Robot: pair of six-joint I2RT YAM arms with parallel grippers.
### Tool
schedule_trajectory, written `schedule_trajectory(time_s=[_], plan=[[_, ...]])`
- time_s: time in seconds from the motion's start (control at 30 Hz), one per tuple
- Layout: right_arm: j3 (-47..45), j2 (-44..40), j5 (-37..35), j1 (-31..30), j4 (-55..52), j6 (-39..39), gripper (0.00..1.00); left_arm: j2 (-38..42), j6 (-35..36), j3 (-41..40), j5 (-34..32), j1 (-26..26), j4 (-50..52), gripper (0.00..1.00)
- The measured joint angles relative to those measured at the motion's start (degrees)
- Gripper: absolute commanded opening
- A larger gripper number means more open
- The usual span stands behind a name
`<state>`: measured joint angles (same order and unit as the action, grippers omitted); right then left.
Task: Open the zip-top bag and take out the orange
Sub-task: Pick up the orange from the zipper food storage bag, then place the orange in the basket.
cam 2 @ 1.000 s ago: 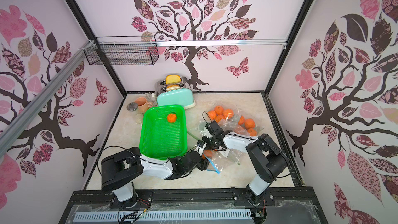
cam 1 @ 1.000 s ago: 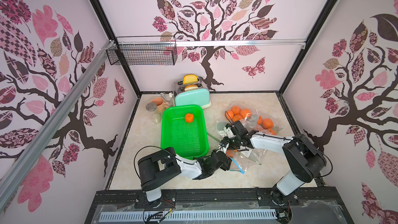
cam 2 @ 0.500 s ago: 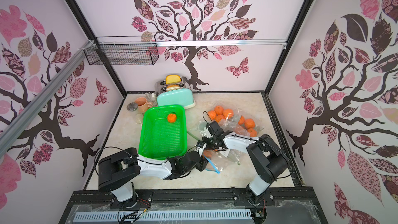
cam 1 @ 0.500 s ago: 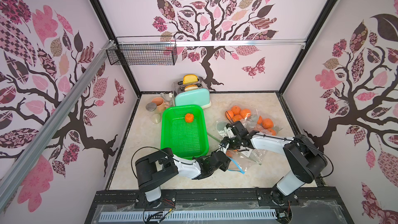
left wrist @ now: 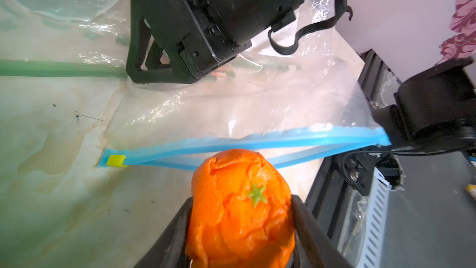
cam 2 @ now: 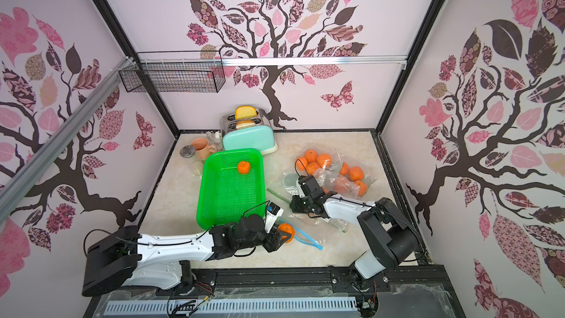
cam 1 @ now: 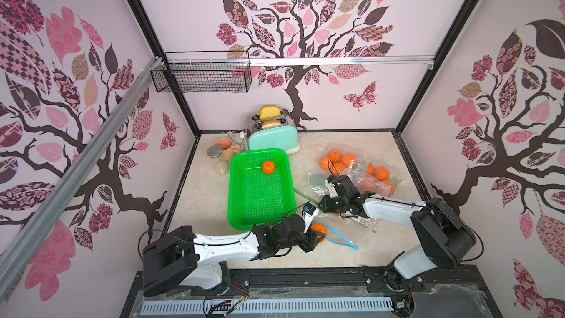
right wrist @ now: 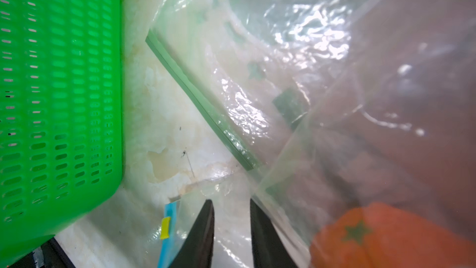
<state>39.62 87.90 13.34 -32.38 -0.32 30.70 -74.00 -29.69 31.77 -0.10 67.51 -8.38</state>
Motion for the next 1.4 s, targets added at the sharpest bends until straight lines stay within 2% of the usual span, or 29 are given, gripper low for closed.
schedule_trajectory(time_s=[0.17,0.27,0.4,0.53,0.77,0.83,1.0,1.17,1.4], plan=[[-1.5,-1.0,-0.1,0.0,2.3,1.3,0.29,6.6,-0.1,4.5,-4.1,-0.4,11.8,0.29],[-2.3,-1.1,0.0,0.0,3.7,2.1,0.29,9.7,0.5,8.9,-7.7,-3.4,16.7,0.29],[-2.9,-1.4,0.1,0.0,5.2,2.9,0.29,13.2,0.0,10.1,-11.0,-14.2,19.7,0.30],[-4.0,-2.7,0.1,0.0,5.9,3.7,0.29,13.1,-0.6,8.1,-13.9,-25.3,21.2,0.30],[-4.4,-2.9,0.1,0.1,6.6,4.1,0.30,0.9,-0.5,7.0,-15.5,-38.2,19.2,0.32],[-4.4,-2.9,0.1,0.1,6.8,4.2,0.30,-2.0,-0.5,7.0,-17.4,-39.8,17.6,0.36],[-4.4,-2.9,0.2,0.1,7.0,4.3,0.31,-9.6,-0.3,9.5,-21.4,-43.1,14.2,0.36],[-4.9,-2.9,0.2,0.0,7.6,4.2,0.31,-17.7,0.6,13.6,-21.7,-47.8,9.8,0.37],[-5.5,-3.0,0.3,0.0,8.5,4.2,0.31,-25.7,1.9,17.7,-21.0,-50.2,3.8,0.40]])
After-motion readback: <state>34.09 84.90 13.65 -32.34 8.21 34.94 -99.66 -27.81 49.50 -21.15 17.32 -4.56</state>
